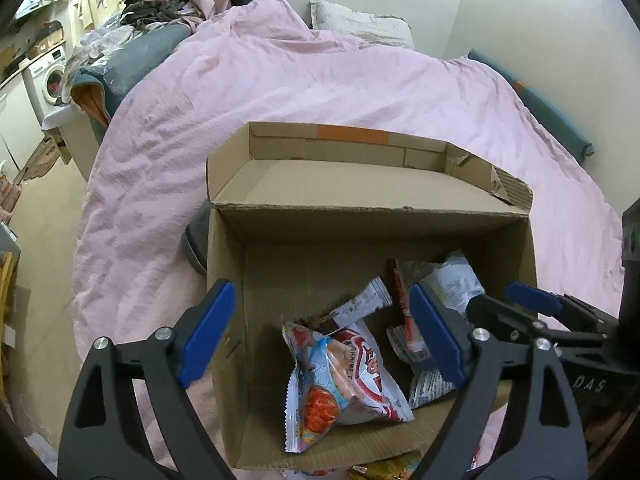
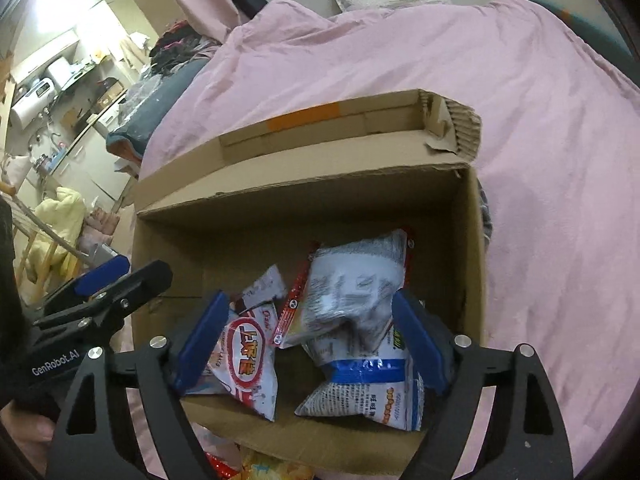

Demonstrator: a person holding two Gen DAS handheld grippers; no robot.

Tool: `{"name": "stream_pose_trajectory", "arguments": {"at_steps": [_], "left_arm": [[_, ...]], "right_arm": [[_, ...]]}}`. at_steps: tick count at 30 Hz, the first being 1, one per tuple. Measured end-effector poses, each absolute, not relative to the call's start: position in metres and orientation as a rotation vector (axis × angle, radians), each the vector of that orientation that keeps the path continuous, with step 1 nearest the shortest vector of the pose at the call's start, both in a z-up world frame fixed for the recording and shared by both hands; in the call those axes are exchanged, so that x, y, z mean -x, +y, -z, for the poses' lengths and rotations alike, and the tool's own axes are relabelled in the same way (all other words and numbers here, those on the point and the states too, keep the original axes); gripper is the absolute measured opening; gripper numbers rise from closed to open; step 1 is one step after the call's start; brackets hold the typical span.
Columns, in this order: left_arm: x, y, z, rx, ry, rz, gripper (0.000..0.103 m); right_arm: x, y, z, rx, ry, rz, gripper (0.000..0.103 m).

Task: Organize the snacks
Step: 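Open both tools to release the snacks into the box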

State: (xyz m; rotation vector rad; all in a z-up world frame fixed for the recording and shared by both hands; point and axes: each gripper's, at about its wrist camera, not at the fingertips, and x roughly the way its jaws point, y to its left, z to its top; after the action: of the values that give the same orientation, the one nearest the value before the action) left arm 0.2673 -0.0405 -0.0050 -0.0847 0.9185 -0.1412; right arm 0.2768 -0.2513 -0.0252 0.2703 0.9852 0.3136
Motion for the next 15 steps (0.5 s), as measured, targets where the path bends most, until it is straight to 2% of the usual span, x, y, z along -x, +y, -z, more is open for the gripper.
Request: {"name": "stream_pose_trajectory", "arguments": {"at_steps": [15], "left_arm": [[-0.242, -0.026, -0.010, 0.106, 0.925, 0.106, 0.087]], "right_arm": [[-0.243, -0.252, 0.006, -0.313, 0.966, -0.361, 0.086]]}}
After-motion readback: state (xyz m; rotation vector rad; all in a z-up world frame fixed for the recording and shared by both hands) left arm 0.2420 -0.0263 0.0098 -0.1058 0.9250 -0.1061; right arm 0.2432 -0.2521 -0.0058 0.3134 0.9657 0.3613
